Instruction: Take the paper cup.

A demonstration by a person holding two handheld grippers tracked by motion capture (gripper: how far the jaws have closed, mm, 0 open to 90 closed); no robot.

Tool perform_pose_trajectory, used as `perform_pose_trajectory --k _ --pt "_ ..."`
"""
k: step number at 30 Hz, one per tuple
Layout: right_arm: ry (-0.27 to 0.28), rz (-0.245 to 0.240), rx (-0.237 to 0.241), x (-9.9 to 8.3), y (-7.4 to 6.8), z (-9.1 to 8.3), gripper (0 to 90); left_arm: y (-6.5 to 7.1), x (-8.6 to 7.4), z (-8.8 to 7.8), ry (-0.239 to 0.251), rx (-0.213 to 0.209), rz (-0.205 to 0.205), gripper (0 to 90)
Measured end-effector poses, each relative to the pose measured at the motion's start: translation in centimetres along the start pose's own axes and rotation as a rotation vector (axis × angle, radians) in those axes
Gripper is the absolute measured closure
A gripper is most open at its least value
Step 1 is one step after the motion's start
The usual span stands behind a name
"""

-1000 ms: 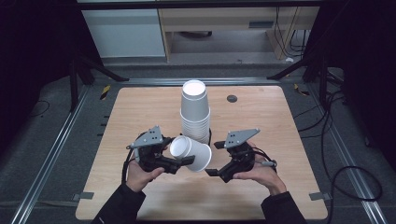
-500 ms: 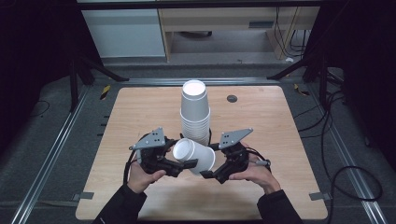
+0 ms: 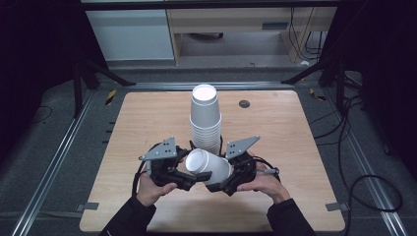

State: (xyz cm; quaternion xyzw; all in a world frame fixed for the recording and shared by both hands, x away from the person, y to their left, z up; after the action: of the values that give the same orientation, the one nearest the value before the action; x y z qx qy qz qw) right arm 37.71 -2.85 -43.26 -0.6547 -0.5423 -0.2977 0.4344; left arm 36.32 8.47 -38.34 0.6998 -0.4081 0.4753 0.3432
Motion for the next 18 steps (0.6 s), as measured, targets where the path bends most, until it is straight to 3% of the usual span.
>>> perform_pose_trajectory --k 18 --pt "-0.014 -0.017 -0.004 -0.05 -0.10 -0.10 12.3 -0.12 -0.13 -0.10 0.001 -0.018 -0.015 21.3"
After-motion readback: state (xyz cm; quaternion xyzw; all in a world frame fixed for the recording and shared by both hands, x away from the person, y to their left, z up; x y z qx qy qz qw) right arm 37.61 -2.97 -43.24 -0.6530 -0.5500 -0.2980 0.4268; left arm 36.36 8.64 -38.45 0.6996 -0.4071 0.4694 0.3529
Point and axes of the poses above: each handheld gripper's, and its own axes: z roughly forward along the jaws, x roughly out of its top, y roughly to its right, the point moved 7 cm from there along z, roughly forward along the jaws, and after that the axes turned 8 degrees about x, right-handed, at the moved point
